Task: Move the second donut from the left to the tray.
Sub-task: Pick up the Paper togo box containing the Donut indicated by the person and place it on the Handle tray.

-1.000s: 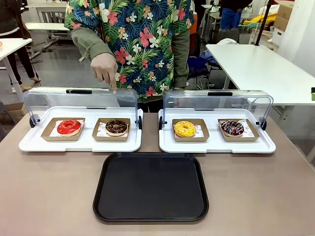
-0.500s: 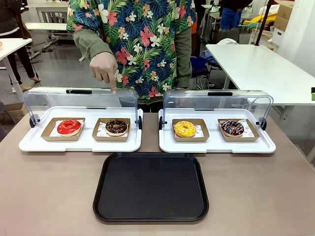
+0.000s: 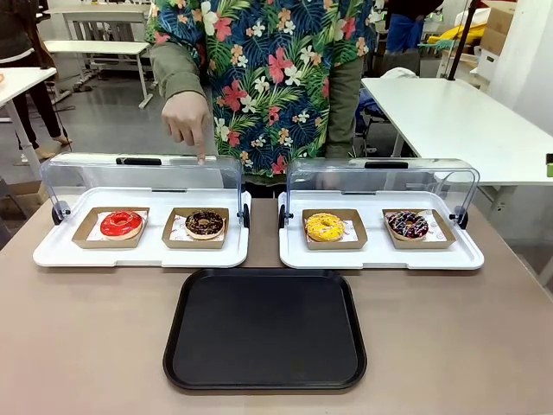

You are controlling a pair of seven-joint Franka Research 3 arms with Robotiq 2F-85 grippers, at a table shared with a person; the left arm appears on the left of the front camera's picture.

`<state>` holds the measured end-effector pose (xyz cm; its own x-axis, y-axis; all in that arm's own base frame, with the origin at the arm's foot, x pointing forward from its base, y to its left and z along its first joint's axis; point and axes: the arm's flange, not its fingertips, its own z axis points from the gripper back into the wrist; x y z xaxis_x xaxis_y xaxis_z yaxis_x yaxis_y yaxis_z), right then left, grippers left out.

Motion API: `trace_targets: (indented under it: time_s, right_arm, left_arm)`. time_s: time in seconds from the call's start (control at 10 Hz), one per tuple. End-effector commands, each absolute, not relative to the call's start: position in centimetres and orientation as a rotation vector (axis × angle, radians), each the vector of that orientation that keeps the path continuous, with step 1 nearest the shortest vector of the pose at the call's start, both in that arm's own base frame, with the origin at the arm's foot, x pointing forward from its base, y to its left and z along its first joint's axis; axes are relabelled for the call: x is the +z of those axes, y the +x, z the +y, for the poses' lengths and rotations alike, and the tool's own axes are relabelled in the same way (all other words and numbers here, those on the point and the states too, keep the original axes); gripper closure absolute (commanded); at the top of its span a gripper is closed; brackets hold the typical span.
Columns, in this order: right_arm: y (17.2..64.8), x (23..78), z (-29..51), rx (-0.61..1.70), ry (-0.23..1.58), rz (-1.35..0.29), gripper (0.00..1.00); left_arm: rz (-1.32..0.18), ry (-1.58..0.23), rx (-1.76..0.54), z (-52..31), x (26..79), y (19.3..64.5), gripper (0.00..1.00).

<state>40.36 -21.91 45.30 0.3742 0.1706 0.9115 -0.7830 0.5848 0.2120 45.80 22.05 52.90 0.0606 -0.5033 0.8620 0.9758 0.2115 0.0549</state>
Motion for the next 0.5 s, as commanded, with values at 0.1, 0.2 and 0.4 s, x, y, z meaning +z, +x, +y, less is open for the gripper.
trace_targets:
  time_s: [0.1,0.2,0.4]
  right_arm:
    - [40.4,45.6,-21.8,0.679,0.725,-1.013,0.00]
    - [40.4,45.6,-21.8,0.679,0.725,-1.013,0.00]
    - [40.4,45.6,-21.8,0.679,0.725,-1.013,0.00]
  left_arm:
    - [-0.723,-0.534,-1.320,12.7,56.8,46.1,0.00]
    - [-0.647,-0.492,-1.360,8.9,57.5,46.3,0.00]
    - [-0.477,-0.402,-1.457,0.5,57.4,45.5,0.00]
